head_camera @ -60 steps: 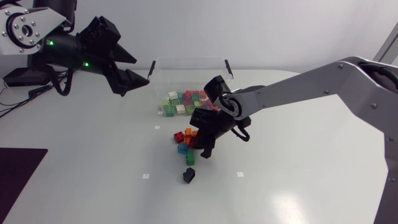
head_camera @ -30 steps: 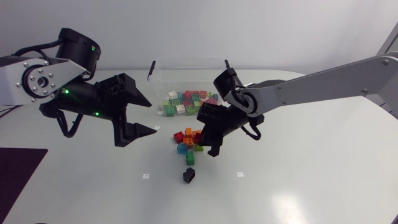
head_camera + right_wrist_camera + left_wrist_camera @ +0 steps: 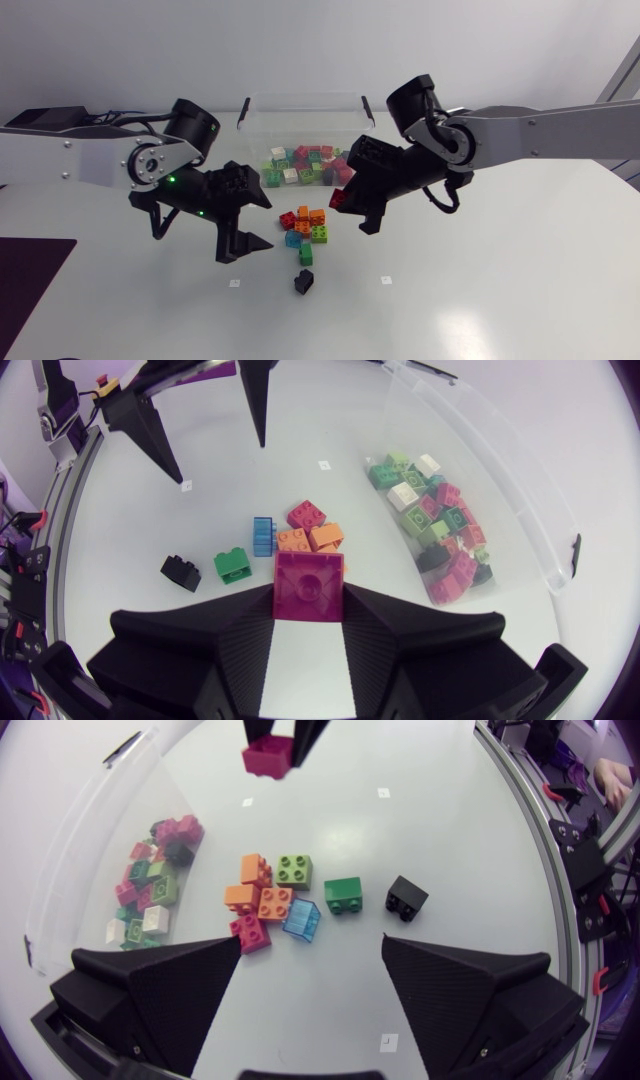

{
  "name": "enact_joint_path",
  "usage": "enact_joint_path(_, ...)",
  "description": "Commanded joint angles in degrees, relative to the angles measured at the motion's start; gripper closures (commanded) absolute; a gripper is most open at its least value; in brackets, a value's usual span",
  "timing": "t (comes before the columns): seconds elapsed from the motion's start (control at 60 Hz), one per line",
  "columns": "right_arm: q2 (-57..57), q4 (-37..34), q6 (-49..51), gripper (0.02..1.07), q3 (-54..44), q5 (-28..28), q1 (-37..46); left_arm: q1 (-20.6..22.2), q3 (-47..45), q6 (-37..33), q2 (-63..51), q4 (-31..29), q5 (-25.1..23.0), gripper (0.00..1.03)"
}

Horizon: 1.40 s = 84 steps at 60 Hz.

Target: Place the duplo bricks in the container

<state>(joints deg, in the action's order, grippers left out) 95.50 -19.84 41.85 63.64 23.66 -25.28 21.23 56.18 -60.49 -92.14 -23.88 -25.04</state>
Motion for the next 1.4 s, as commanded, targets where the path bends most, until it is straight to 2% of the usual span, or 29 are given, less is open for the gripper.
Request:
enact_joint_path(0.0, -1.7, -1.5, 0.9, 0.9, -1.2, 0.7, 0.8, 0.7, 0.2, -2.6, -3.5, 0.4, -0.5, 0.06)
enact_joint_path(0.633, -5.3, -4.9, 0.4, 0.9, 1.9, 1.0, 2.4, 2.4, 8.6, -6.1, -18.3, 2.1, -0.5, 0.07)
enact_joint_path(0.867, -5.4, -5.7, 0.3, 0.9, 4.6, 1.4, 3.7, 4.3, 11.2, -6.5, -22.0, 2.1, -0.5, 0.08)
enact_joint_path(1.267, -1.8, -6.4, -0.2, 0.9, 12.7, 3.1, 7.0, 4.7, 11.7, -6.4, -22.4, -0.1, -0.5, 0.51)
enact_joint_path(1.383, 1.6, -5.2, -1.8, 0.9, 16.0, 3.9, 7.5, 5.1, 11.4, -6.4, -22.4, -0.6, -0.5, 0.71)
